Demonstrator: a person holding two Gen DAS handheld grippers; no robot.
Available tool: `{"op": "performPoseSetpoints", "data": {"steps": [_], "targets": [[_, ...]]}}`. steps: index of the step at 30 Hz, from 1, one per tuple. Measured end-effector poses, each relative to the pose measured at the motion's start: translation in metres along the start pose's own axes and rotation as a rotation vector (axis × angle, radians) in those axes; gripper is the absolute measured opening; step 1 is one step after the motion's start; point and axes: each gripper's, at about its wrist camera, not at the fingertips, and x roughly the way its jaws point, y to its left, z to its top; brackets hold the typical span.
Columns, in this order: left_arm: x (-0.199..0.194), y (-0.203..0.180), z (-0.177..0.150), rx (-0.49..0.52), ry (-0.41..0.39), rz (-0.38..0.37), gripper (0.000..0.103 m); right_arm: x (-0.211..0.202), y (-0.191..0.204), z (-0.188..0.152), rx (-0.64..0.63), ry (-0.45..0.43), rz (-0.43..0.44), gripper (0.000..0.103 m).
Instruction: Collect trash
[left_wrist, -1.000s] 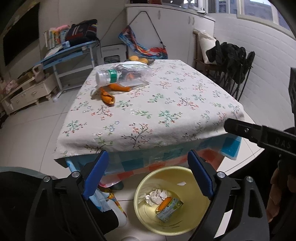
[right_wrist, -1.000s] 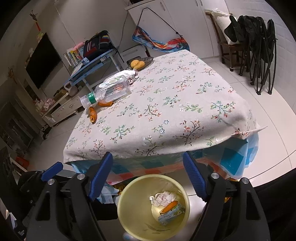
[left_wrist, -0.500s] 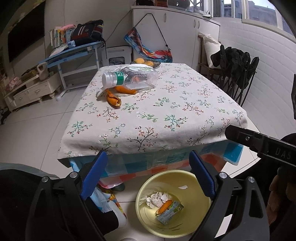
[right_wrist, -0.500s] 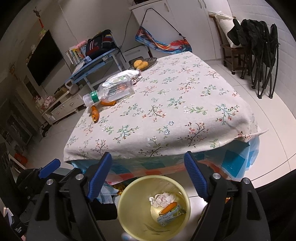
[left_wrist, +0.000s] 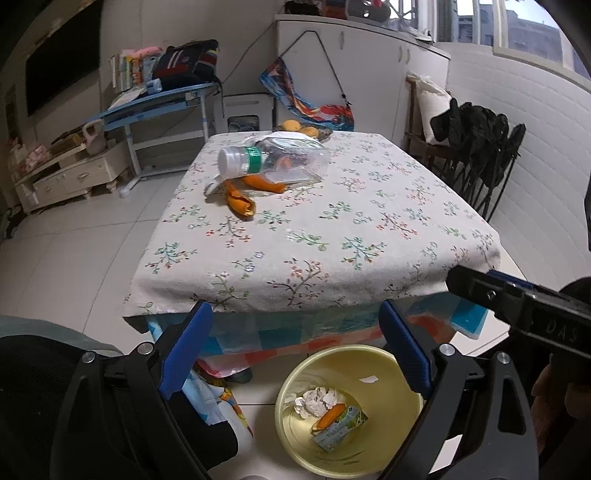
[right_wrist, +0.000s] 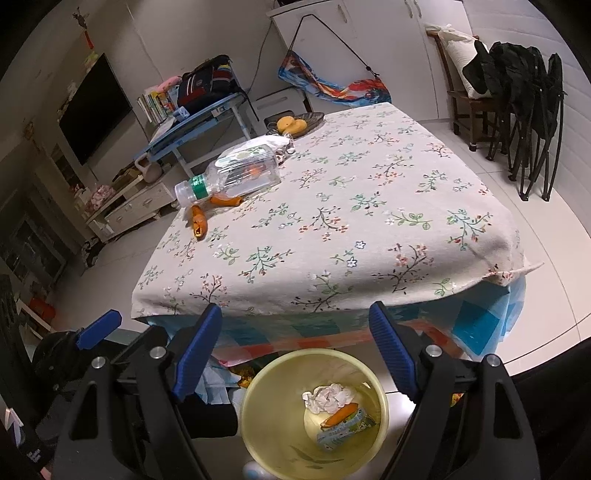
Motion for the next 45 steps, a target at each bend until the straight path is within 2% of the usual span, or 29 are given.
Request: {"op": "performPoseSetpoints", "data": {"steps": [7,13,18,22,27,34,35,39,42,45], "targets": [[-0.009,0.027,0.018,-0.083,-0.033,0.010,0.089,0.004,0.008,0.007,-0.016,0.005,0.025,0.081],[0.001,0.071,0.055,-0.207,-0.045,0.001,0.091,0.018,0.015,0.016,-0.011,0.038,0.071,0.081],[0.025,0.108,0.098,-0.312,-0.073,0.000,0.091,0.031,0.018,0.027,-0.003,0.056,0.088,0.082],[0.055,0.128,0.129,-0.350,-0.084,0.107,0.091,0.047,0.017,0.036,0.008,0.087,0.094,0.082],[0.108,0.141,0.158,-0.321,-0.010,0.227,0.091,0.067,0.016,0.051,0.012,0.106,0.107,0.082],[0.162,0.148,0.175,-0.271,0.129,0.272,0.090,0.093,0.017,0.074,0.045,0.111,0.150,0.082],[0.167,0.144,0.174,-0.242,0.155,0.259,0.090,0.095,0.017,0.077,0.050,0.111,0.156,0.082],[0.169,0.117,0.170,-0.107,0.173,0.211,0.090,0.104,0.014,0.091,0.078,0.105,0.170,0.082],[0.169,0.096,0.163,-0.018,0.206,0.133,0.090,0.105,0.008,0.102,0.108,0.092,0.173,0.082],[0.159,0.066,0.159,0.086,0.185,-0.030,0.090,0.104,-0.001,0.113,0.139,0.070,0.169,0.082]]}}
